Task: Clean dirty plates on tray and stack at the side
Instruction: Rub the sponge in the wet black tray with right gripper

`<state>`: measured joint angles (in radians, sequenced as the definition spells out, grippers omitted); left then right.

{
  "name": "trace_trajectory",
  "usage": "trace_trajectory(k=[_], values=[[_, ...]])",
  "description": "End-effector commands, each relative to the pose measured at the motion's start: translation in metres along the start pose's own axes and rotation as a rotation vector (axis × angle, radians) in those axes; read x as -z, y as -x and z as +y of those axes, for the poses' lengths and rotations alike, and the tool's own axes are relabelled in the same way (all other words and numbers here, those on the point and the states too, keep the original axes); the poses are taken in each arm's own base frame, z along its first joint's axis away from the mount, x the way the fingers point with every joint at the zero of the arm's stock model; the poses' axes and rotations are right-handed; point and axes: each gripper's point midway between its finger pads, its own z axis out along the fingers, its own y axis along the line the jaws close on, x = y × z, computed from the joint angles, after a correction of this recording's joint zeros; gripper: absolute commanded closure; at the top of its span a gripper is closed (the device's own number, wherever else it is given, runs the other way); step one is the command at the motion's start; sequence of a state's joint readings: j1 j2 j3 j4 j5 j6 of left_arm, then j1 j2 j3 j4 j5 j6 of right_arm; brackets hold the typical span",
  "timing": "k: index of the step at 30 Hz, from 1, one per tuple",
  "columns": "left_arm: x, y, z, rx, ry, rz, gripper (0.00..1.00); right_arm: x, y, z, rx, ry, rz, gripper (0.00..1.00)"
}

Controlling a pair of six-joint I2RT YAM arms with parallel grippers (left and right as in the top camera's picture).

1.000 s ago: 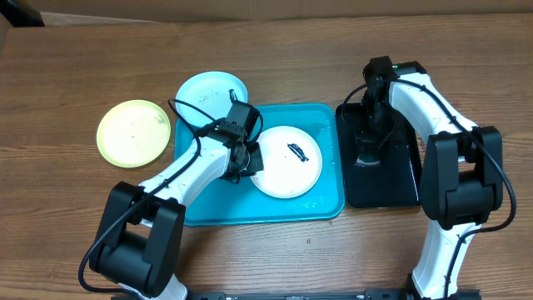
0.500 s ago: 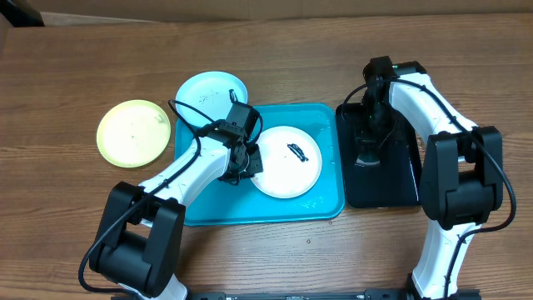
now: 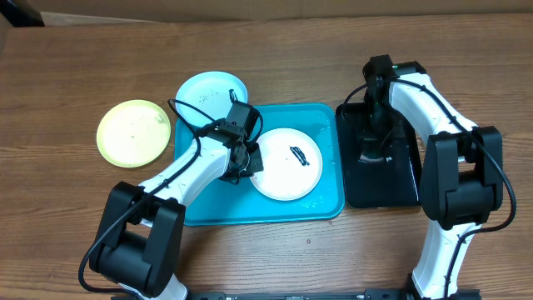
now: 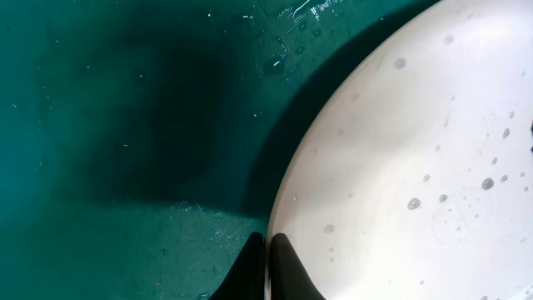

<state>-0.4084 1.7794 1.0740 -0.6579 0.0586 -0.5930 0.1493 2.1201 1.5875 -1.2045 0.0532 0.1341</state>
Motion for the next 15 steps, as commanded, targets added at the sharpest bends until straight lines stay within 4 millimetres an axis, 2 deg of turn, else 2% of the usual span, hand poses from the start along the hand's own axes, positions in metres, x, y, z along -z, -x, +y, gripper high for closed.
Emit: trace_trajectory(k=[1, 4, 10, 12, 15], values=[[-0.004, 0.001, 0.001, -0.017, 0.016, 0.001, 0.96, 0.006, 0.002, -0.008, -0.006, -0.034, -0.028, 0.96], [-0.004, 0.000, 0.001, -0.017, 0.016, 0.001, 0.96, 0.018, 0.001, -0.009, -0.006, -0.035, -0.018, 0.96], [-0.004, 0.001, 0.001, -0.017, 0.016, 0.001, 0.96, 0.064, 0.003, -0.010, -0.008, -0.025, -0.068, 0.96], [-0.004, 0.001, 0.001, -0.017, 0.016, 0.000, 0.96, 0.072, 0.001, -0.011, -0.009, -0.023, -0.077, 0.96], [-0.004, 0.001, 0.001, -0.017, 0.016, 0.000, 0.96, 0.072, -0.005, -0.012, -0.008, -0.027, -0.057, 0.96]])
